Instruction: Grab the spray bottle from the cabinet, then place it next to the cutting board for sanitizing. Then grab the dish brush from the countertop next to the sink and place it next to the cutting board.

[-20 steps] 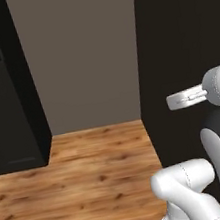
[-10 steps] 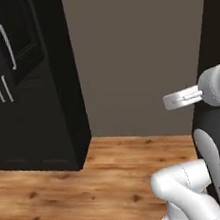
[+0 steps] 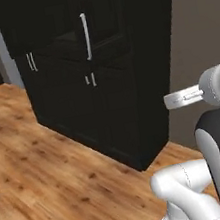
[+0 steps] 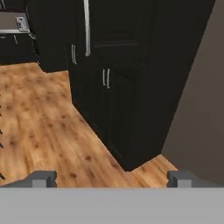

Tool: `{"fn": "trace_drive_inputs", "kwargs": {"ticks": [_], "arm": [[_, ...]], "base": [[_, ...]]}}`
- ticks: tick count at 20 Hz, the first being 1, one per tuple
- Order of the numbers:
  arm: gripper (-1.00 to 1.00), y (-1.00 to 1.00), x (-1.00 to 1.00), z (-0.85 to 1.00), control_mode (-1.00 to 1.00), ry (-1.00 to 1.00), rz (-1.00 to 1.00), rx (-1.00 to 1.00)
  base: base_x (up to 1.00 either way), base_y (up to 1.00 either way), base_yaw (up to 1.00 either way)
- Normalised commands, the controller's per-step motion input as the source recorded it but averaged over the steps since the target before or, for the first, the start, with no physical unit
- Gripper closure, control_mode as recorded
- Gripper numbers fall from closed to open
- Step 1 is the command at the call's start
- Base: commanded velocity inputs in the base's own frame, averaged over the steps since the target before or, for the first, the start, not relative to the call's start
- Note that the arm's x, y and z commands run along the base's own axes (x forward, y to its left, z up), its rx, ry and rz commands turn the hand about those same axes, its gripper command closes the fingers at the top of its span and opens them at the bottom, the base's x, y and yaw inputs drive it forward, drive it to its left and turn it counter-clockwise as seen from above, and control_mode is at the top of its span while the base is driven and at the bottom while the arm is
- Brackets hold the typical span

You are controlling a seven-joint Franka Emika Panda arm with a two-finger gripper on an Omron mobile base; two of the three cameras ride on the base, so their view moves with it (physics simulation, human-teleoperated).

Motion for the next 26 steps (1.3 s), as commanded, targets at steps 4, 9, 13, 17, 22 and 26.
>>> {"fn": "trace_drive_inputs", "kwargs": {"ticks": [4,9,13,17,22,26], "arm": [[-1.0,0.0,0.0,0.0,1.0,0.0,0.0,0.0],[-1.0,0.0,0.0,0.0,1.0,0.0,0.0,0.0],[-1.0,0.0,0.0,0.0,1.0,0.0,0.0,0.0],[-1.0,0.0,0.0,0.0,1.0,0.0,0.0,0.0],[-1.0,0.0,0.0,0.0,1.0,0.0,0.0,0.0],[-1.0,0.0,0.0,0.0,1.0,0.0,0.0,0.0]], "base": [[1.0,-0.09,0.83],[1.0,0.0,0.75],[0.94,0.1,0.56],[1.0,0.0,0.43],[1.0,0.23,0.17],[0.88,0.07,-0.23]]}}
